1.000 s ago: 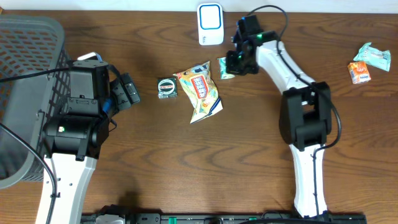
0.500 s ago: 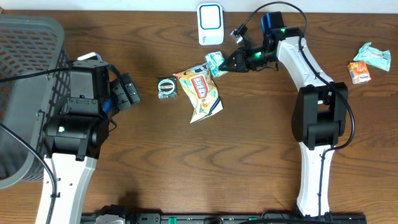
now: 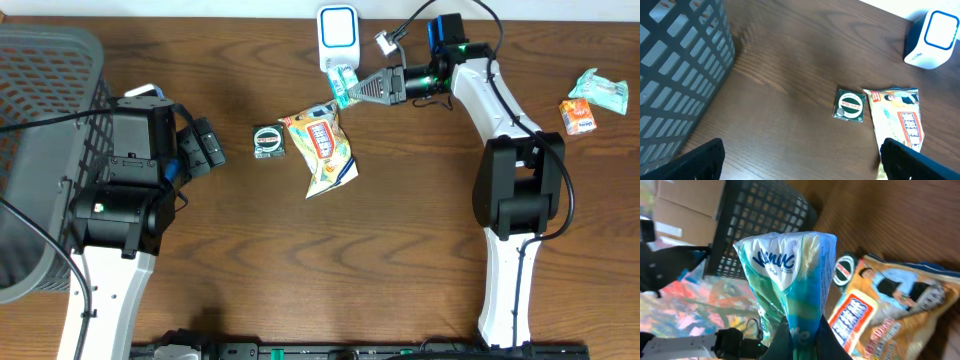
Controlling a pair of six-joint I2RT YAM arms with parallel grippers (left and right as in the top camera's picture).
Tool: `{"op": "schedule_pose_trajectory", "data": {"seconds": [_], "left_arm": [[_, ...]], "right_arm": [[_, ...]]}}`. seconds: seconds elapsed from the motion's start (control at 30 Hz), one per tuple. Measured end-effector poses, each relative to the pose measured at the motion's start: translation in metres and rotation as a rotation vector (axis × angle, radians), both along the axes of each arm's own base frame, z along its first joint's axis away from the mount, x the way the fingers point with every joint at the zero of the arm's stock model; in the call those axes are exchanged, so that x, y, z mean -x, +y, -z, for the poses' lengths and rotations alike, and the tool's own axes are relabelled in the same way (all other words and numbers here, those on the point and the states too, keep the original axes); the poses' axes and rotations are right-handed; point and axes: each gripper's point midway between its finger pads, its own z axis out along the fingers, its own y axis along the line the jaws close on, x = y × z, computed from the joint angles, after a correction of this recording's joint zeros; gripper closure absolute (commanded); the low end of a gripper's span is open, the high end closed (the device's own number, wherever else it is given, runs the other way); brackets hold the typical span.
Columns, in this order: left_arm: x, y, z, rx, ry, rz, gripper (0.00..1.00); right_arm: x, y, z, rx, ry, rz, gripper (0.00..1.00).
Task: Scan the item barcode
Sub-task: 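Reach the right gripper to the pile and grasp the teal box, then hold the teal box up before the scanner window with the right gripper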
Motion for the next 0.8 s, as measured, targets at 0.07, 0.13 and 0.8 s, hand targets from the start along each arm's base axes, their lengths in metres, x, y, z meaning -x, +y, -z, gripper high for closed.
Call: {"op": "schedule_pose_trajectory", "data": {"seconds": [0.07,0.13,0.8], "left_arm": [[0.000,0.000,0.000,0.000,0.000,0.000,0.02],[0.000,0.000,0.000,0.000,0.000,0.000,0.02],[0.000,0.000,0.000,0.000,0.000,0.000,0.03]], "right_arm": [[0.001,0.000,-0.002,-0.014,0.001,-0.005,0.99],[0.001,0.001,-0.003,-0.020,0.002,-0.007,0.99],[-0.026,-0.022,0.073,0.473,0.017,0.183,0.99]]}}
